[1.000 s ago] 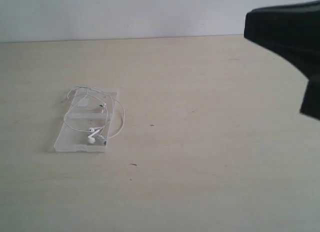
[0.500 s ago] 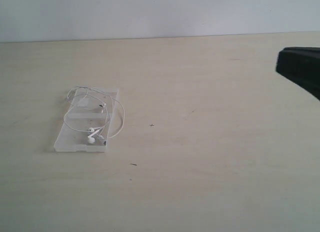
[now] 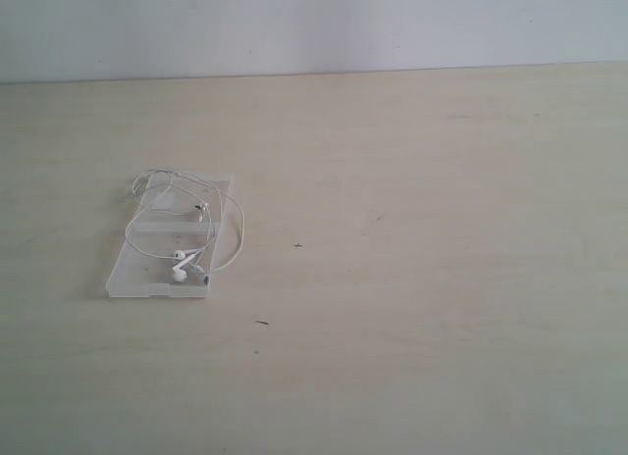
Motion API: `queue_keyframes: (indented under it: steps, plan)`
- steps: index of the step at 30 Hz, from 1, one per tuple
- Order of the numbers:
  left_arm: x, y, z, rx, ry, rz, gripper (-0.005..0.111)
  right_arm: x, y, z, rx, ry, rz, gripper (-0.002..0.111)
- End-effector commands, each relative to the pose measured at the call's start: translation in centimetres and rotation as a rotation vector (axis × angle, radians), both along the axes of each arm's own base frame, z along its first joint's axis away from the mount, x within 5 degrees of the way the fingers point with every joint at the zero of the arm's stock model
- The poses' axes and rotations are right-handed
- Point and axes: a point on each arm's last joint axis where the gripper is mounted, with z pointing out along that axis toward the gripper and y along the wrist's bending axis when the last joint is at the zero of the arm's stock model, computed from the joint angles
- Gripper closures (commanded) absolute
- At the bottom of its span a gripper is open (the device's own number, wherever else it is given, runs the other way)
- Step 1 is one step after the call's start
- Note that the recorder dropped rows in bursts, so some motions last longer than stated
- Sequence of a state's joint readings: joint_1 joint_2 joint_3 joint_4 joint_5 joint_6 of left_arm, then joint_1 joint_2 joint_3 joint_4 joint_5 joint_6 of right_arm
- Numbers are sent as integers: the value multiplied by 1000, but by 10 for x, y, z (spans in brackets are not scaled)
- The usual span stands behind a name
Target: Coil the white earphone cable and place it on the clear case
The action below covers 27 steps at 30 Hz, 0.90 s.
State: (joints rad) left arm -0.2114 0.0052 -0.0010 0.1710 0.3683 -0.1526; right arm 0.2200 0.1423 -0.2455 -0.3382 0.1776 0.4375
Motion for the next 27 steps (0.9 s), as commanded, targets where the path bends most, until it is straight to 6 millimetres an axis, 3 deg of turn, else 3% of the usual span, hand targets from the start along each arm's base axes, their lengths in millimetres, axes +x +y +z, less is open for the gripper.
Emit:
queue_keyframes:
  steps: [1,9,27]
  plan:
    - [0,0,0,0,-4,-7,29,-9,-7,-2,44,-28,-92,108]
    - [0,0,0,0,-4,-7,29,-15,-14,-8,73,15,-208,108]
    - [0,0,0,-1,-4,-7,29,-16,-15,-11,11,25,-228,108]
